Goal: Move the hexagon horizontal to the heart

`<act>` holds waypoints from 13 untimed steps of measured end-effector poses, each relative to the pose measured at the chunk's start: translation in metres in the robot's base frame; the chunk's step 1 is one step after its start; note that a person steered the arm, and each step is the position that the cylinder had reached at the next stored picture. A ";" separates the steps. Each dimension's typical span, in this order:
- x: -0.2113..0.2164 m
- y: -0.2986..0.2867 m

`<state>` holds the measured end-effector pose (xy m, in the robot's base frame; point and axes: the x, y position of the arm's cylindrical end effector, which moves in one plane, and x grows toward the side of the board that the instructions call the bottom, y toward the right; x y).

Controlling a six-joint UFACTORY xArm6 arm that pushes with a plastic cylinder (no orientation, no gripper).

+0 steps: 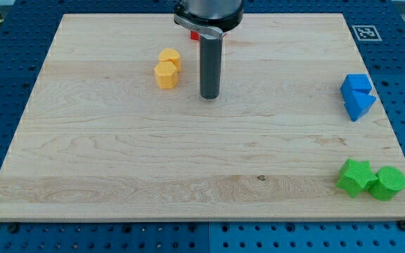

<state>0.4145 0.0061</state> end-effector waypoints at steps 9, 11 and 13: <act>-0.042 -0.135; -0.044 -0.160; -0.044 -0.183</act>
<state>0.3707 -0.1772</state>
